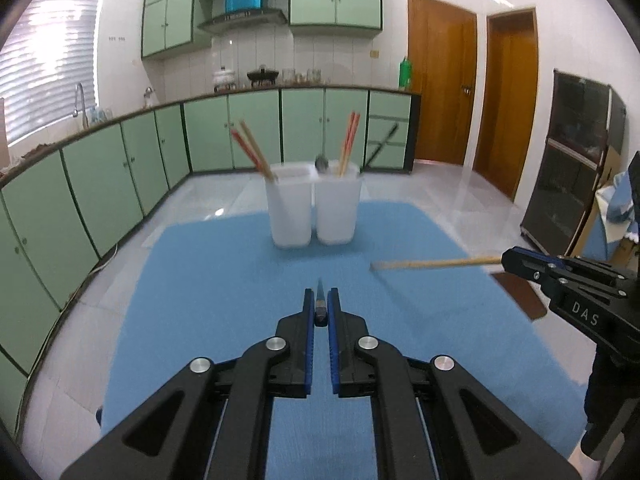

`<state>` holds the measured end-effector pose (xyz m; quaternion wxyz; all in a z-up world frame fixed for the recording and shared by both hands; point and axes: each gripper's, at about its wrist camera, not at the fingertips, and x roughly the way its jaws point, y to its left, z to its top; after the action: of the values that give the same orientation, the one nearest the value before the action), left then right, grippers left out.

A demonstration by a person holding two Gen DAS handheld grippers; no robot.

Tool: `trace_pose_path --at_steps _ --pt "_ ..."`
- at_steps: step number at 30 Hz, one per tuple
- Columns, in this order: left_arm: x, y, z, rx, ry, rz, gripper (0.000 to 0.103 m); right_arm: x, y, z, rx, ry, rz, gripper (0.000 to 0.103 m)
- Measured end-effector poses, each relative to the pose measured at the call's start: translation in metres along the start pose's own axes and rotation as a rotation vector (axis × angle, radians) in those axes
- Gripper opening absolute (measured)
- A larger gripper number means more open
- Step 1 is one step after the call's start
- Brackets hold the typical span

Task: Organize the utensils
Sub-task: 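Lift both chopsticks over the white caddy and open both tools inside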

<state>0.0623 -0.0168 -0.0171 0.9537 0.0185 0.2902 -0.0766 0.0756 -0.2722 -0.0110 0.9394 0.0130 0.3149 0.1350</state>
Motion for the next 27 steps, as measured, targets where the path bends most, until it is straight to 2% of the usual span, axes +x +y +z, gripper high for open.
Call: trace_pose_path --at_steps 6,13,19,23,27 --pt "-0.008 0.008 0.034 -0.014 -0.069 -0.03 0.006 -0.012 0.004 0.042 -0.017 -0.063 0.048 0.006" --pt "0.0 0.02 0.062 -0.024 -0.095 -0.069 0.006 -0.009 0.008 0.087 -0.029 -0.071 0.109 0.006" --pt "0.008 0.017 0.078 -0.012 -0.102 -0.097 0.006 0.002 0.012 0.113 -0.042 -0.069 0.121 0.006" --pt "0.01 0.017 0.087 -0.008 -0.125 -0.102 0.006 0.004 0.012 0.137 -0.041 -0.105 0.123 0.006" --pt "0.012 0.02 0.111 -0.006 -0.165 -0.105 0.006 0.003 0.009 0.169 -0.047 -0.158 0.126 0.006"
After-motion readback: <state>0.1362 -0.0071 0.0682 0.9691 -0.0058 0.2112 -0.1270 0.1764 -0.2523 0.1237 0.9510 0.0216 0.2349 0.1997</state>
